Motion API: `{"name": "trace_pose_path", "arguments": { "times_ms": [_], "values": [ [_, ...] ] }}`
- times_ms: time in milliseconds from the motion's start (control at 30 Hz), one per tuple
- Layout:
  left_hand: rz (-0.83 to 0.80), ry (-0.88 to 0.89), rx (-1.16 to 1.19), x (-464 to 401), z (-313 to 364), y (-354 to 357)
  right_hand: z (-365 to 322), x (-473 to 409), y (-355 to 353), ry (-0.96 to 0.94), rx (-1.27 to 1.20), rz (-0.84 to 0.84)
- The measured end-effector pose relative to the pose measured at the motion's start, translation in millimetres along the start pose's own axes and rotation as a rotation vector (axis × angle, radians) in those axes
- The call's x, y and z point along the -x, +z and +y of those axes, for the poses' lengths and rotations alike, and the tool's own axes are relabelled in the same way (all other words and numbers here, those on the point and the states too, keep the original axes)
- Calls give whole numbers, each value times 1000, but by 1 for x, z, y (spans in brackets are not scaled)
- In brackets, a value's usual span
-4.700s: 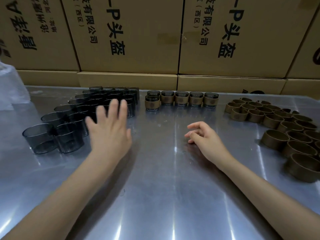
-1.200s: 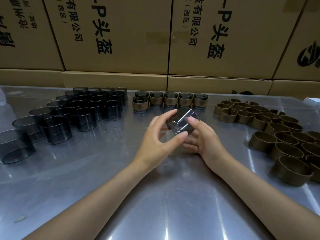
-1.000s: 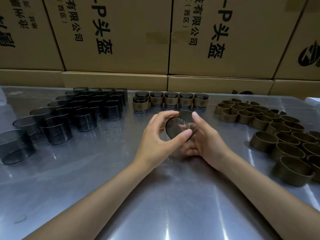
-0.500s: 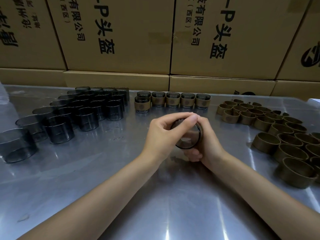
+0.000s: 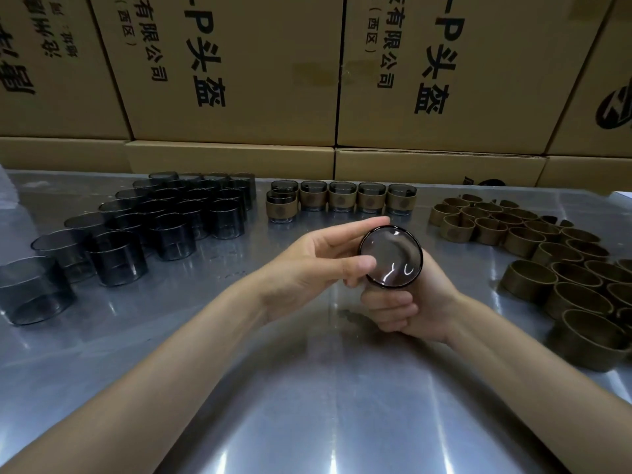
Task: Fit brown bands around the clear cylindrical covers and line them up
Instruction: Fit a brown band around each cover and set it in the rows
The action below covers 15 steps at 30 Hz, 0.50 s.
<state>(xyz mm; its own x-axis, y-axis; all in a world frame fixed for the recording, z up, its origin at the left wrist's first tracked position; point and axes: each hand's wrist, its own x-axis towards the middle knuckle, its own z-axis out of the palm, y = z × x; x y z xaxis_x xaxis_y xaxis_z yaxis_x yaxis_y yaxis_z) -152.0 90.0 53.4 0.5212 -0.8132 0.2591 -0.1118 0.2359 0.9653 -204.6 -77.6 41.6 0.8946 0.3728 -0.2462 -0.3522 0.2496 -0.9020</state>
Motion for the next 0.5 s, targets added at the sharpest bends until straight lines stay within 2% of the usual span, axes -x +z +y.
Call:
{"name": "trace_pose_path", "arguments": {
  "times_ms": [200,367,500],
  "values": [
    [67,66,-223,-1,4,4,6,0,7,34,-199,-31],
    [253,172,-492,-2,5,19,13,-10,20,-138,-220,220],
    [425,205,-418,0,2,36,19,-18,27,-263,-175,331]
  ]
}}
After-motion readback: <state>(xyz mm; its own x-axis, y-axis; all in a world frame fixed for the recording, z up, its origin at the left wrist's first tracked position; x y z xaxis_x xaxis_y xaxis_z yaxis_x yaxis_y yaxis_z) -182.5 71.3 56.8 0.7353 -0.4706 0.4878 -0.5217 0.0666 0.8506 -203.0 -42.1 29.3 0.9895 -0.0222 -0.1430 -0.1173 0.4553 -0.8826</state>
